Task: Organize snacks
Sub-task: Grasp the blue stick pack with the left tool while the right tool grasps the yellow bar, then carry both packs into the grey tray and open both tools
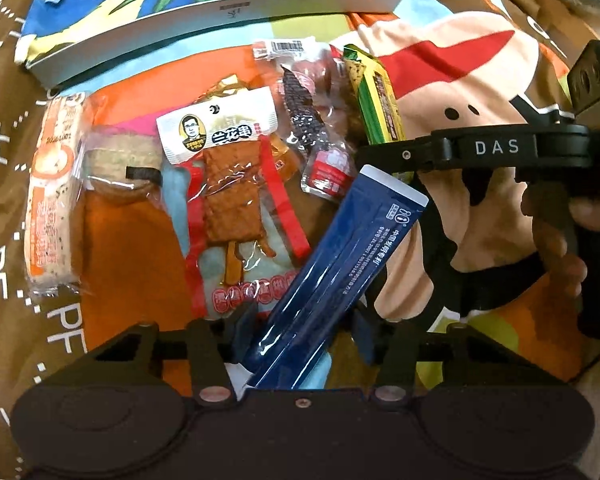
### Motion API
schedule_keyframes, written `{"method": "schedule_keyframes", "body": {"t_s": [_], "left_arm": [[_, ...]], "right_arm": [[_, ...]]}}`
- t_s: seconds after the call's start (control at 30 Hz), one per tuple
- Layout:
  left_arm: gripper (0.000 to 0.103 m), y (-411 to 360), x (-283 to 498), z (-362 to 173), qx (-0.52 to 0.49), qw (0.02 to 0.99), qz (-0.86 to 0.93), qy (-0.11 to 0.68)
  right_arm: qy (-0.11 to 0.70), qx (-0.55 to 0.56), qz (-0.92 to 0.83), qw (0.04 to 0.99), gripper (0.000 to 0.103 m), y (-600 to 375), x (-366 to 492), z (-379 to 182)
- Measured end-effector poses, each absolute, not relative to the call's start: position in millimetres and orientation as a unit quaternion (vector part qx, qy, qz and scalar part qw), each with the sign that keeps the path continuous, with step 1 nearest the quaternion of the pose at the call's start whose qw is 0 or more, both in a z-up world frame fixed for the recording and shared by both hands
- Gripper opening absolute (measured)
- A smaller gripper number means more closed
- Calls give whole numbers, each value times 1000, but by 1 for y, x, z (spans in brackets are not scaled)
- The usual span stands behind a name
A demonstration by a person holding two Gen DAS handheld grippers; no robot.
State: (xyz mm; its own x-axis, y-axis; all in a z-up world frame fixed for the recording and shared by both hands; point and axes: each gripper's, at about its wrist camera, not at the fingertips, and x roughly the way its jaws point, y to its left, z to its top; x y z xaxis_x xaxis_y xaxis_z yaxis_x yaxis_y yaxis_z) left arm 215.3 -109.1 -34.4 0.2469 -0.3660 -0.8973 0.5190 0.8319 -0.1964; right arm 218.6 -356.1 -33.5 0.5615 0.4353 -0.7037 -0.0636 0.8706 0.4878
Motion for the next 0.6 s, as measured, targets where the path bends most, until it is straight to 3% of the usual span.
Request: {"method": "schedule_keyframes", "body": {"t_s": [0.2, 0.6], "left_arm": [[39, -106, 205, -29, 47, 798, -268, 538], [29, -113, 186, -22, 20, 818, -224, 529]], "right_arm": [[434, 204, 145, 865, 52, -355, 215, -32], [419, 207, 136, 874, 52, -361, 200, -24]]}}
